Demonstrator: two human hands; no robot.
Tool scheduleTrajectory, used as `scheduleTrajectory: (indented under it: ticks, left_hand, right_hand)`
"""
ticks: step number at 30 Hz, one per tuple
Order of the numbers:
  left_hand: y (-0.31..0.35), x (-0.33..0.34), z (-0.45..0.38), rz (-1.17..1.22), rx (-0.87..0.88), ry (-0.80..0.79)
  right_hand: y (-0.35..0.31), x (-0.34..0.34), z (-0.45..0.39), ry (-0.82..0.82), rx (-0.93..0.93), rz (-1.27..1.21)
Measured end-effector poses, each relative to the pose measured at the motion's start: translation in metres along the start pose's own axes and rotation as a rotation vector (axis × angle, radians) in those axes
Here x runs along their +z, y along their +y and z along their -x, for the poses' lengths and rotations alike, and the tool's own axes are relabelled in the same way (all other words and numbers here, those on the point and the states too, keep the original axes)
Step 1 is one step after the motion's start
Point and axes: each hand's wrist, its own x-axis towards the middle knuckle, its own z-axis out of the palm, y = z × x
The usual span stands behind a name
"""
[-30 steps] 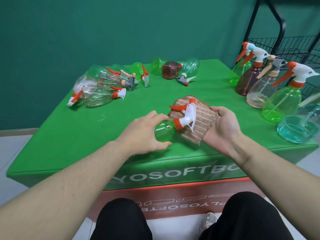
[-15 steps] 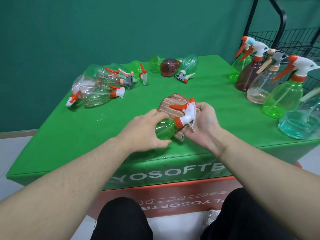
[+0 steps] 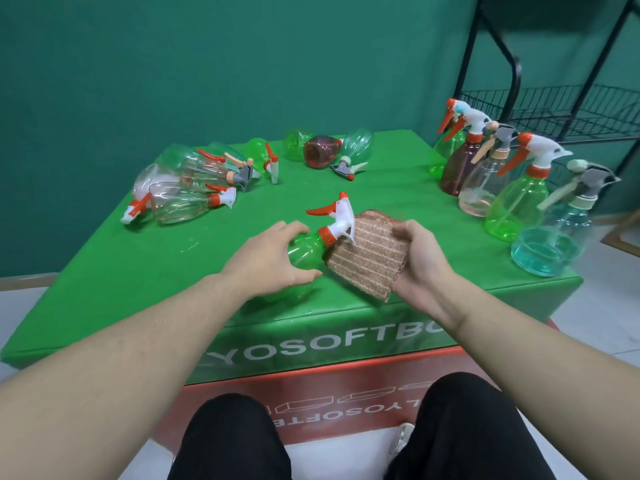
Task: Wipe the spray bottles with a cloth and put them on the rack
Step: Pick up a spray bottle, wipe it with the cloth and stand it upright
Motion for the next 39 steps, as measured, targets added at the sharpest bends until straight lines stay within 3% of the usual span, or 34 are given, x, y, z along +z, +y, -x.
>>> scheduleTrajectory:
  ticks: [7, 16, 28, 39]
  left_hand:
    - [-0.002, -0.012, 0.022, -0.106, 0.059, -0.053]
    - [-0.011, 0.001, 0.023, -0.14, 0.073, -0.026]
    - [-0.012, 0.002, 0.016, -0.118, 0.006, -0.011]
    - [-0.011, -0.001, 0.001, -0.068, -0.119, -0.024]
  right_hand:
    - [0.01, 0.001, 0.008, 0.074, 0.012, 0.175]
    - [0.013, 0.01, 0.002, 0.128, -0.145, 0.37]
    - [0.02, 0.031, -0.016, 0.136, -0.249, 0.602]
    - [0.029, 0.021, -0.002, 0.107, -0.272, 0.632]
